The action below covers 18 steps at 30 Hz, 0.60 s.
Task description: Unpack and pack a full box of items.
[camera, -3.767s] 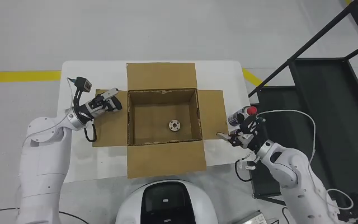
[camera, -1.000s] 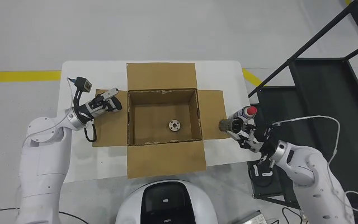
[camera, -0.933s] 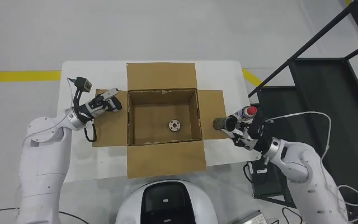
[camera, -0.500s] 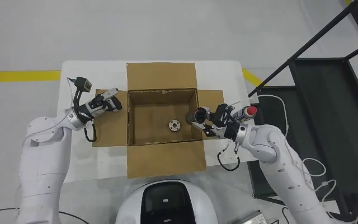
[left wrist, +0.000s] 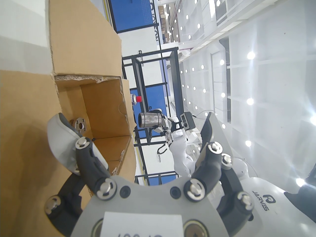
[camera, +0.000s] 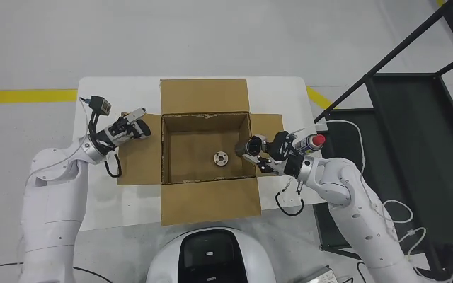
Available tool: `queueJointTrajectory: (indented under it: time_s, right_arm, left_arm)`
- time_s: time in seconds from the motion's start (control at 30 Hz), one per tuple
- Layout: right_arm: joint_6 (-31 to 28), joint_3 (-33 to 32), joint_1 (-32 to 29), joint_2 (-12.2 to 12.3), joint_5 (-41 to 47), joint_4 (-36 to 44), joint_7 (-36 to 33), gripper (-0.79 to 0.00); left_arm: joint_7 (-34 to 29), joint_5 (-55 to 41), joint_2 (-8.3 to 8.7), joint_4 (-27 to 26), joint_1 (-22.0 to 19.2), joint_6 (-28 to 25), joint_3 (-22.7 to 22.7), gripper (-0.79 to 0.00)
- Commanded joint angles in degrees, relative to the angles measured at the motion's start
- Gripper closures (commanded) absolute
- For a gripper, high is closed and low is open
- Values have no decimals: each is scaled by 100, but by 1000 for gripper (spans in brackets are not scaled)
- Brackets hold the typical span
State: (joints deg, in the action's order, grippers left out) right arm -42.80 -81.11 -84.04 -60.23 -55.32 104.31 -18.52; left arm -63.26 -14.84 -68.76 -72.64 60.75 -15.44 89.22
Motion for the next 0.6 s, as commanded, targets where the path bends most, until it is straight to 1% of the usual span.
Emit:
queueJointTrajectory:
  time_s: [0.0, 0.1, 0.2, 0.27, 0.4, 0.57]
  right_arm:
    - [0, 0, 0, 0, 0, 0, 0, 0]
    - [78, 102, 66, -11, -33, 56, 0, 0]
    - [141, 480, 472, -55, -81, -26, -185, 0]
    - [242, 845, 905, -110, -99, -173, -407, 0]
    - [497, 1718, 1910, -284, -89, -661, -875, 0]
    - [538, 2802, 2956, -571, 22, -1486, -1180, 0]
  left_arm:
    - [116, 80, 61, -30, 30, 3, 249, -785]
    - [112, 132, 156, -110, 98, 56, 621, -785]
    - [-216, -45, 247, -71, 131, 283, 928, -785]
    - [-510, -99, 308, 4, 86, 430, 1064, -785]
    - [-1080, -49, 420, 251, -132, 719, 1174, -785]
    - [-1544, 62, 536, 491, -418, 790, 1201, -785]
